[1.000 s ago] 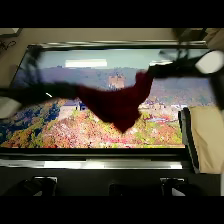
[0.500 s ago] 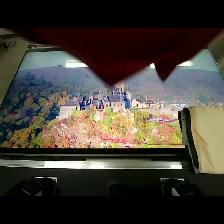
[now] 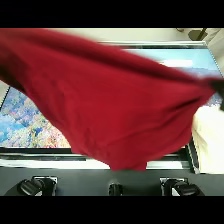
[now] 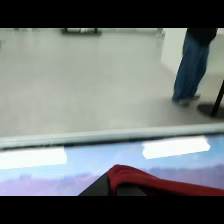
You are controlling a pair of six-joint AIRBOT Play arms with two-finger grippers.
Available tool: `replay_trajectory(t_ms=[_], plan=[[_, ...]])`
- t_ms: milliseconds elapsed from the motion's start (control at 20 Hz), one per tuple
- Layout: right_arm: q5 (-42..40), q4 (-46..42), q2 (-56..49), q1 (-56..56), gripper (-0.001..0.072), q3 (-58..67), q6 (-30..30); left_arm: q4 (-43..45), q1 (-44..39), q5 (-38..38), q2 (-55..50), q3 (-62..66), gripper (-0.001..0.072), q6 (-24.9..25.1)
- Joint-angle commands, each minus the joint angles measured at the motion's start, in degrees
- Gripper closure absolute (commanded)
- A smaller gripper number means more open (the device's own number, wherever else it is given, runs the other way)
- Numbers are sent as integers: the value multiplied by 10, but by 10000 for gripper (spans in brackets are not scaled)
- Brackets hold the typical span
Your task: Fold the shirts.
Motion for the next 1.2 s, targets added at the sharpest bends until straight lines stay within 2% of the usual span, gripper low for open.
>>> replay_trajectory(t_ms=[0,100,250,450,650,750,900,950,1000,1050,1100,1150], plan=[[103,37,-5,0,676,-69,48,15,0,-44,0,-68,674,0],[84,52,-11,0,676,-122,64,26,9,-36,-7,-118,674,0],[28,53,-59,0,676,-185,66,21,69,17,-50,-171,675,-6],[-171,64,-197,0,676,-203,66,-66,154,124,-176,-175,675,-15],[-378,117,-353,0,674,-203,66,-143,175,219,-313,-175,674,-15],[-421,141,-410,0,673,-203,66,-174,173,219,-371,-175,673,-15],[-438,157,-464,0,672,-203,66,-229,170,185,-432,-175,673,-15],[-437,157,-474,0,646,-203,66,-242,167,172,-447,-175,672,-15],[-436,154,-478,0,498,-203,66,-246,164,162,-458,-175,673,-15],[-429,154,-476,-1,213,-198,66,-245,163,155,-466,-175,673,-15],[-408,155,-472,-5,86,-185,63,-245,163,153,-468,-175,673,-15],[-376,153,-467,-16,80,-166,59,-245,167,148,-466,-174,673,-12]])
